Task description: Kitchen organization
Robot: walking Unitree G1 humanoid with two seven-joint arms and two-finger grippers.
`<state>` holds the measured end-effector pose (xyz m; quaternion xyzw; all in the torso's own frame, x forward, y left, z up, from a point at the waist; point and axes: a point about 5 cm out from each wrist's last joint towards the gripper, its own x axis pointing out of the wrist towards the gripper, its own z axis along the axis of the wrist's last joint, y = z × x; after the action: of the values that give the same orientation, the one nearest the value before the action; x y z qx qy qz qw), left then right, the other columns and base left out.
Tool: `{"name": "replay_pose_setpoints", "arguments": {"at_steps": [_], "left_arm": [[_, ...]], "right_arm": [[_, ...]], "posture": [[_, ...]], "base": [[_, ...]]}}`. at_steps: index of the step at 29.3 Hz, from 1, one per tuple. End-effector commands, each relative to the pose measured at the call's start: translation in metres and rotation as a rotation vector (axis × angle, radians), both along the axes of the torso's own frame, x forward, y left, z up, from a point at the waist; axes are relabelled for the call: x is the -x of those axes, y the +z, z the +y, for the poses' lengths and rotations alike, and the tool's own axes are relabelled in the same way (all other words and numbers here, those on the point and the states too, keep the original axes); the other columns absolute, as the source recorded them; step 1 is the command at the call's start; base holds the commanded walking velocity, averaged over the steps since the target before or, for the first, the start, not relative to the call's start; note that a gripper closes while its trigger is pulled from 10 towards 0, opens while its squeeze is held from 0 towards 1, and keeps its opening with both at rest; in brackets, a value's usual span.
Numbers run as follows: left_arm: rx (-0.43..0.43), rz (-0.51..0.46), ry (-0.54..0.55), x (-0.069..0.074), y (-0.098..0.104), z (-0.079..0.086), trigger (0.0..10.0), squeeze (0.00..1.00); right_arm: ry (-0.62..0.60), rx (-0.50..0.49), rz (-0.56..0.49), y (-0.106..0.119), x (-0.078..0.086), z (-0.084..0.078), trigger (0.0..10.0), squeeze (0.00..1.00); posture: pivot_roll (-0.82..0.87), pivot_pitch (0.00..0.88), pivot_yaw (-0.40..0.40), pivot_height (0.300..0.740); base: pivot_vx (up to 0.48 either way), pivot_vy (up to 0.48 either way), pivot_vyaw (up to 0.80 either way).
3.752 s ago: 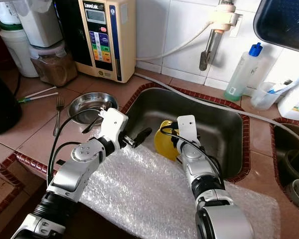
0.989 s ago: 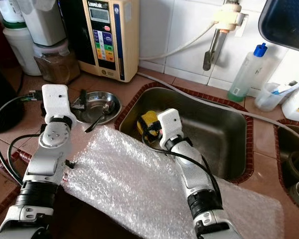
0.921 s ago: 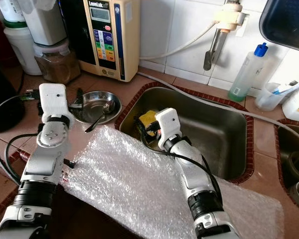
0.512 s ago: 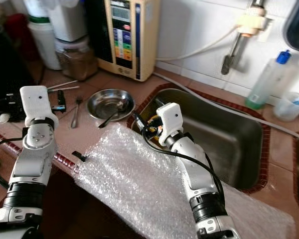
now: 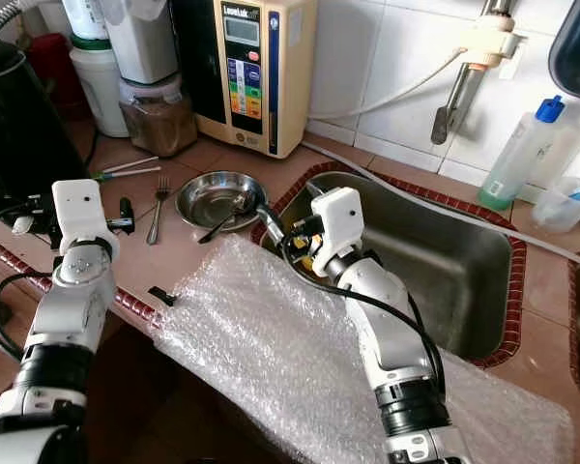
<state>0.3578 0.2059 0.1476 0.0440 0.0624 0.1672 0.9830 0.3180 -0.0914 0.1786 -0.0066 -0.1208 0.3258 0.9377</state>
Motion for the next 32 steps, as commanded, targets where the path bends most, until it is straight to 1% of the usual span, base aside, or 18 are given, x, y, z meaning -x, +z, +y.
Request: {"name": "replay_pose_setpoints", "arguments": {"at_steps": [1, 2, 6, 7, 9, 10, 14, 17, 19, 21, 23, 27, 28, 29, 32], "left_arm": [[0.020, 0.002, -0.010, -0.004, 0.003, 0.001, 10.0, 0.00], [0.014, 0.004, -0.017, -0.005, 0.004, 0.000, 10.0, 0.00], [0.037, -0.010, -0.026, -0.008, 0.007, -0.004, 10.0, 0.00], [0.041, 0.013, -0.032, -0.008, 0.003, -0.005, 10.0, 0.00], [0.044, 0.024, -0.036, -0.008, 0.001, -0.006, 10.0, 0.00], [0.080, 0.052, -0.036, -0.009, -0.004, -0.005, 10.0, 0.00], [0.082, 0.088, -0.043, -0.010, -0.010, -0.003, 10.0, 0.00], [0.092, 0.107, -0.052, -0.013, -0.011, -0.002, 10.0, 0.00], [0.089, 0.122, -0.062, -0.016, -0.011, -0.001, 10.0, 0.00], [0.102, 0.130, -0.064, -0.018, -0.011, -0.001, 10.0, 0.00], [0.100, 0.156, -0.099, -0.021, -0.012, -0.005, 10.0, 0.00], [0.100, 0.170, -0.115, -0.023, -0.012, -0.006, 10.0, 0.00], [0.096, 0.179, -0.134, -0.025, -0.012, -0.008, 10.0, 0.00], [0.096, 0.183, -0.143, -0.026, -0.012, -0.009, 10.0, 0.00], [0.098, 0.208, -0.175, -0.028, -0.014, -0.013, 10.0, 0.00]], "right_arm": [[0.065, -0.011, -0.021, 0.010, 0.007, 0.008, 10.0, 0.00], [0.075, -0.010, -0.026, 0.011, 0.009, 0.009, 10.0, 0.00], [0.082, 0.012, -0.030, 0.012, 0.012, 0.011, 10.0, 0.00], [0.079, 0.024, -0.024, 0.010, 0.012, 0.010, 10.0, 0.00], [0.079, 0.030, -0.020, 0.009, 0.013, 0.010, 10.0, 0.00], [0.082, 0.025, -0.018, 0.010, 0.013, 0.011, 10.0, 0.00], [0.099, 0.019, -0.024, 0.017, 0.016, 0.014, 10.0, 0.00], [0.158, 0.013, -0.030, 0.024, 0.022, 0.019, 10.0, 0.00], [0.222, 0.019, -0.022, 0.028, 0.028, 0.023, 10.0, 0.00], [0.265, 0.043, -0.003, 0.027, 0.032, 0.026, 10.0, 0.00], [0.280, 0.139, 0.020, 0.019, 0.036, 0.026, 10.0, 0.00], [0.288, 0.156, 0.054, 0.013, 0.039, 0.027, 10.0, 0.00], [0.294, 0.206, 0.091, 0.005, 0.040, 0.025, 10.0, 0.00], [0.296, 0.228, 0.099, 0.001, 0.041, 0.025, 10.0, 0.00], [0.310, 0.252, 0.132, -0.002, 0.045, 0.024, 10.0, 0.00]], "posture": [[0.12, 0.000, 0.018, 0.740], [0.12, 0.000, 0.018, 0.740], [0.12, 0.000, 0.023, 0.740], [0.12, 0.000, 0.023, 0.740], [0.12, 0.000, 0.023, 0.740], [0.12, 0.000, 0.023, 0.740], [0.12, 0.000, 0.024, 0.740], [0.12, 0.000, 0.027, 0.740], [0.11, 0.000, 0.033, 0.740], [0.11, 0.000, 0.033, 0.740], [0.10, 0.000, 0.042, 0.740], [0.10, 0.000, 0.045, 0.740], [0.10, 0.000, 0.046, 0.740], [0.10, 0.000, 0.046, 0.740], [0.09, 0.000, 0.052, 0.740]], "base": [[0.000, 0.000, 0.00], [0.000, 0.000, 0.00], [0.000, 0.000, 0.00], [0.000, 0.000, 0.00], [0.000, 0.000, 0.00], [0.000, 0.000, 0.00], [0.000, 0.000, 0.00], [0.000, 0.000, 0.00], [0.000, 0.000, 0.00], [0.000, 0.000, 0.00], [0.000, 0.000, 0.00], [0.000, 0.000, 0.00], [0.000, 0.000, 0.00], [0.000, 0.000, 0.00], [0.000, 0.000, 0.00]]}}
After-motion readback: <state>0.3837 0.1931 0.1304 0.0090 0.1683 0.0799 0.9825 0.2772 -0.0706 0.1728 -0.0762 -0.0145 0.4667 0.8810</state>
